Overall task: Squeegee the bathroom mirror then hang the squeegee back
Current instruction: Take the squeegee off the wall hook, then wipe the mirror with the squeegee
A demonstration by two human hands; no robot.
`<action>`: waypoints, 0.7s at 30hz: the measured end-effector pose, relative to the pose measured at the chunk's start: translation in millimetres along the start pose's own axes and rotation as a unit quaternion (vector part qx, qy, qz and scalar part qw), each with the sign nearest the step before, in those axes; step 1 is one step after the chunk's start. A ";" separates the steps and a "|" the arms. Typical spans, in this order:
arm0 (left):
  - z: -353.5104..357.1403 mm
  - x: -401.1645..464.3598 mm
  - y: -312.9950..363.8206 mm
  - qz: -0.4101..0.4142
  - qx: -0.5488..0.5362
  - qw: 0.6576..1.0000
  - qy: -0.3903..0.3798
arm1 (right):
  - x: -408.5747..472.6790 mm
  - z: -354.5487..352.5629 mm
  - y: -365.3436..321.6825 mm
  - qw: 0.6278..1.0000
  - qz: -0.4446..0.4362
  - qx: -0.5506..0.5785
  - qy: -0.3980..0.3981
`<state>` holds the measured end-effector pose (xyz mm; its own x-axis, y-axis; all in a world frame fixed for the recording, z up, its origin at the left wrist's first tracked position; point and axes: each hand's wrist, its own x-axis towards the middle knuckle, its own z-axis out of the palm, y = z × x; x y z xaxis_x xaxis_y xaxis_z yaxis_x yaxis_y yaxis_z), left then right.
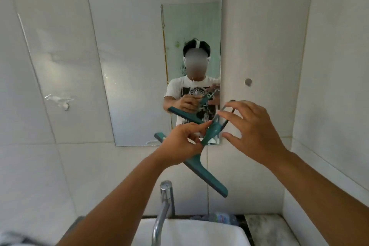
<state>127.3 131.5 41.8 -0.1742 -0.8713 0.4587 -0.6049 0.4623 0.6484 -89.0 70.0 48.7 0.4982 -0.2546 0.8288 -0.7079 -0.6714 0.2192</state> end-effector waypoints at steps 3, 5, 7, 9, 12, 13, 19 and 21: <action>-26.9 -17.1 -2.4 0.014 0.015 1.000 -0.019 | 12.2 0.3 -17.8 0.997 -0.061 -0.021 -0.043; -43.3 -26.8 -7.1 0.018 0.040 0.999 -0.031 | 21.5 0.7 -33.0 0.994 -0.087 -0.006 -0.061; -59.5 -35.6 -14.2 0.011 0.073 0.997 -0.035 | 29.8 1.1 -49.5 0.992 -0.095 0.031 -0.083; -76.4 -43.6 -23.1 0.020 0.115 0.993 -0.032 | 36.3 2.6 -67.4 0.989 -0.081 0.081 -0.098; -100.9 -55.7 -35.5 0.062 0.191 0.980 0.010 | 42.6 11.0 -96.6 0.986 -0.028 0.145 -0.081; -107.7 -60.1 -39.6 0.064 0.201 0.977 0.036 | 44.7 15.1 -106.6 0.985 -0.008 0.155 -0.070; -124.6 -88.6 -64.1 0.013 0.187 0.947 0.261 | 61.3 40.5 -168.6 0.977 0.125 0.174 0.010; -127.5 -95.4 -70.9 -0.028 0.159 0.938 0.308 | 67.0 48.6 -188.1 0.964 0.178 0.194 0.028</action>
<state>285.8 202.9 29.5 0.2863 -0.5875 0.7569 -0.8183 0.2610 0.5121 101.9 145.4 37.9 0.2236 -0.4864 0.8447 -0.5834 -0.7610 -0.2838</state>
